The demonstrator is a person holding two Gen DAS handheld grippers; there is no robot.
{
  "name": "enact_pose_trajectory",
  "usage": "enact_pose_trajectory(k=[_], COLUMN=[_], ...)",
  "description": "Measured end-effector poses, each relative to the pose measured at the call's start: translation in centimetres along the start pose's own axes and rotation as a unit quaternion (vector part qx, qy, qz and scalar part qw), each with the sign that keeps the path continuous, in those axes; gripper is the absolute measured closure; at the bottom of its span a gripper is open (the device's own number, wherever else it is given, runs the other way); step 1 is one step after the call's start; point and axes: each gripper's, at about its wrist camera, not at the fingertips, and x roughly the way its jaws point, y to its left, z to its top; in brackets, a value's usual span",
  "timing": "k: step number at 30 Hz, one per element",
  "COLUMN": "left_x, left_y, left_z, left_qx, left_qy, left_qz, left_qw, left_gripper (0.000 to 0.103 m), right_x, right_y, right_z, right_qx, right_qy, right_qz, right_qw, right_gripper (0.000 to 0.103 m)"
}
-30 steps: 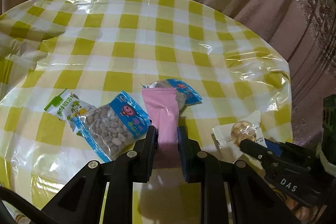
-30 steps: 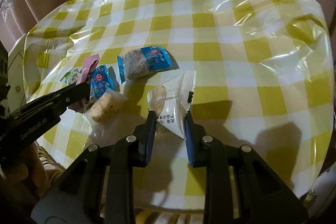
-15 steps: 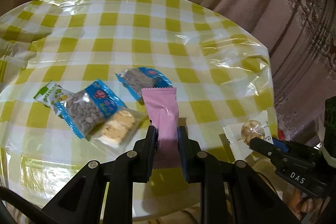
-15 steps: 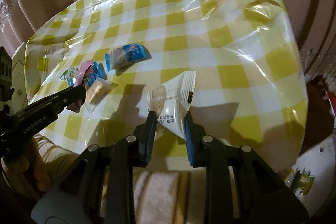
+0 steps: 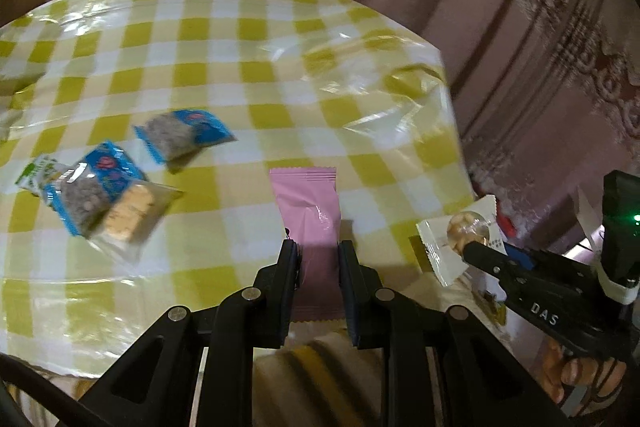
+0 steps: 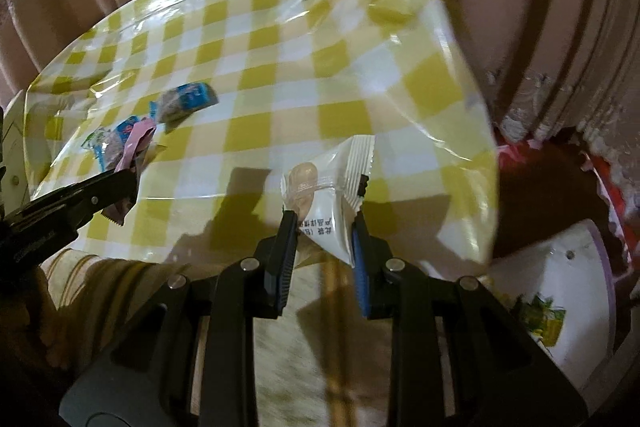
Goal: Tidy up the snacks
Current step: 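Carry pink packet with left gripper while right gripper carries white packet over the box, then release pink packet into box with left gripper while right gripper releases white packet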
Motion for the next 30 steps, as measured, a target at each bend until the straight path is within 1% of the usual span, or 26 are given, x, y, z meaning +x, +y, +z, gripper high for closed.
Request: enact_pose_trajectory(k=[3, 7, 12, 17, 21, 26, 30], left_x=[0.4, 1.0, 1.8, 2.8, 3.6, 4.6, 5.6], left_y=[-1.8, -4.7, -8.5, -12.5, -14.8, -17.1, -18.6], left_z=[-0.3, -0.8, -1.1, -1.9, -2.5, -3.3, -3.7], left_qx=[0.004, 0.026, 0.052, 0.086, 0.099, 0.112, 0.123], left_qy=[0.01, 0.021, 0.035, 0.056, 0.078, 0.109, 0.131], left_qz=[-0.021, -0.045, -0.081, -0.114, -0.141, -0.17, -0.182], left_qw=[0.9997, 0.9984, 0.9948, 0.9882, 0.9819, 0.973, 0.9666], left_gripper=[0.081, 0.081, 0.081, 0.081, 0.081, 0.081, 0.081], right_x=[-0.9, -2.0, -2.5, -2.3, -1.9, -1.6, -1.7], right_y=[-1.9, -4.9, -8.8, -12.5, -14.9, -17.2, -18.3], right_z=[-0.5, -0.9, -1.5, -2.4, -3.2, -3.9, -4.2], right_qx=[0.013, 0.033, 0.056, 0.083, 0.101, 0.12, 0.13], right_qy=[-0.003, -0.005, 0.001, 0.015, 0.03, 0.045, 0.05], right_qz=[-0.017, -0.042, -0.08, -0.121, -0.151, -0.175, -0.184], right_qw=[1.0, 0.999, 0.995, 0.989, 0.983, 0.976, 0.973], right_gripper=[0.073, 0.073, 0.073, 0.073, 0.073, 0.073, 0.073])
